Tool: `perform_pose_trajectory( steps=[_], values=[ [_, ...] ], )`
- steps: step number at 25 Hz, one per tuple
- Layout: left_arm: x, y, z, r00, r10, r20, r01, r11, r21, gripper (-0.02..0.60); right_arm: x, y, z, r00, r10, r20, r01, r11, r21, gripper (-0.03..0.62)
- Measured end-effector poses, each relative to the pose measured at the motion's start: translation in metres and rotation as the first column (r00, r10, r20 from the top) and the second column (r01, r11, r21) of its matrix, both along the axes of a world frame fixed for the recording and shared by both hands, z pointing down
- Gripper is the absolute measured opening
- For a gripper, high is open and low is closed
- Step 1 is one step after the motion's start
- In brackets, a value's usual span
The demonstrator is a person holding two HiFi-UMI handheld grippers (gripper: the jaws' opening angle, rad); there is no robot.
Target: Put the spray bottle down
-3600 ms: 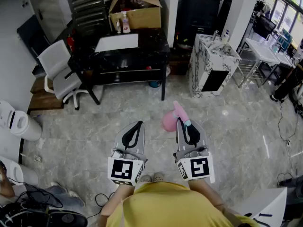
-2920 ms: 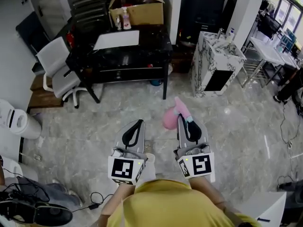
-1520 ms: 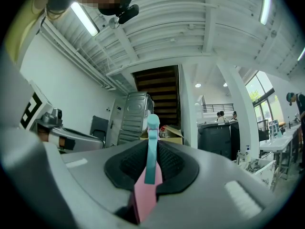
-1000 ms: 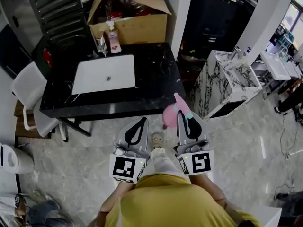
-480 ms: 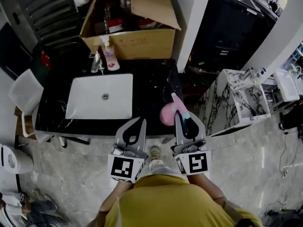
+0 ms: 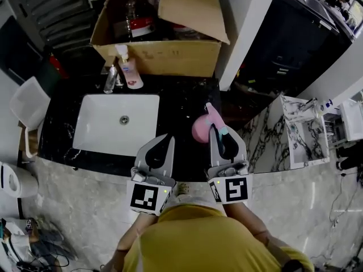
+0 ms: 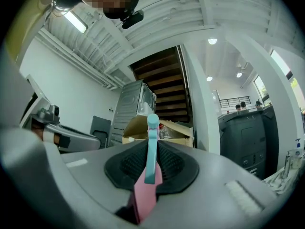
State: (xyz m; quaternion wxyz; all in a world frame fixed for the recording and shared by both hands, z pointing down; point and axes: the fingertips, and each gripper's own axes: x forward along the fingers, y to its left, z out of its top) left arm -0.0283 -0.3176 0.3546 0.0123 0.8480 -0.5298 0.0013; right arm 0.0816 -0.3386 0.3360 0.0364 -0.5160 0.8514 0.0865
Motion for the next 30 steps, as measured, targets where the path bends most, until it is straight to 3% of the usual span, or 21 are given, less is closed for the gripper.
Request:
perform_pose_trajectory(
  steps=[15,30],
  values=[
    [0.0,-0.074,0.005,0.999,0.045,0.019,-0.044,0.999,-0.029,-0.003,-0.015,-0.076,0.006,1.0,0.025,-0.009,-0.025,1.0,-0.001,0.048],
    [-0.008,-0.151,0.052,0.996,0.087,0.03,-0.084,0.992,-0.092,-0.003,-0.036,-0.164,0.051,0.997,0.071,-0.038,-0.071,0.997,-0.002,0.048]
  ],
)
